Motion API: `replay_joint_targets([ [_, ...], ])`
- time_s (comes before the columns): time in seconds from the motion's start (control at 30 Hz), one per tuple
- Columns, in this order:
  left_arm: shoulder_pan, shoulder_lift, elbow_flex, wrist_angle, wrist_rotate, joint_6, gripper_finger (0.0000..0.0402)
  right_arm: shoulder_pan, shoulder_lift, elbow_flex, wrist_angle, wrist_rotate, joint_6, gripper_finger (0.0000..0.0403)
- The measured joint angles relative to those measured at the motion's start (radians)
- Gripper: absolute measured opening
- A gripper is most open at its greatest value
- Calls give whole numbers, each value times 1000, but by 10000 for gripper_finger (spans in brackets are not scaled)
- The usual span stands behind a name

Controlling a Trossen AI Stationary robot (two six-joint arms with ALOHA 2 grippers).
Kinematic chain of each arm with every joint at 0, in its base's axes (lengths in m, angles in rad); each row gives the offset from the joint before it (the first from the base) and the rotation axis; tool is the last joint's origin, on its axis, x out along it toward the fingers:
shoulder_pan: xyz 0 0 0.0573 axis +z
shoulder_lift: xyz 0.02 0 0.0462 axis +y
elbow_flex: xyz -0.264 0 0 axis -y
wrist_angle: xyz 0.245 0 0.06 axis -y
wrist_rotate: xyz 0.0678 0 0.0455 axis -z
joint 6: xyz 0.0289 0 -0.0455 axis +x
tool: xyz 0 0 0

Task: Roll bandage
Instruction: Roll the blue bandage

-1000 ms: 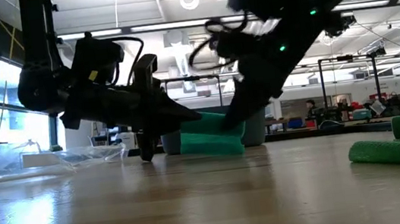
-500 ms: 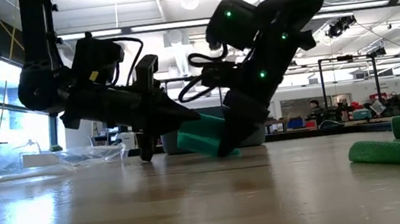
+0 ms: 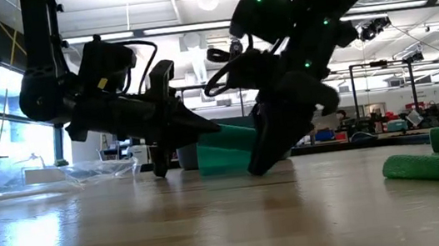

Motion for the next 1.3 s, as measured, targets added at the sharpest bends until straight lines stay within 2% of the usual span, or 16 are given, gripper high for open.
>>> replay_joint_targets([
  [0.1,0,0,0,0,-3,-3,8,19,0,0,2,2,-19,137],
  [0.2,0,0,0,0,-4,-3,8,29,-2,0,4,53,-19,137],
  [0.43,0,0,0,-1,-6,-6,8,33,-8,0,24,286,38,137],
  [0.63,0,0,0,-1,-9,-11,8,-34,-8,0,26,318,79,137],
  [0.87,1,-1,0,-1,-19,-12,8,-115,16,1,47,216,-5,137],
  [1.07,1,-4,-2,-2,-24,7,8,-137,55,5,59,146,-54,127],
  [1.17,1,-8,-2,-4,-32,15,8,-129,49,5,47,138,-61,94],
  [1.3,1,-44,-10,-57,-68,37,8,-101,50,5,43,117,-79,25],
])
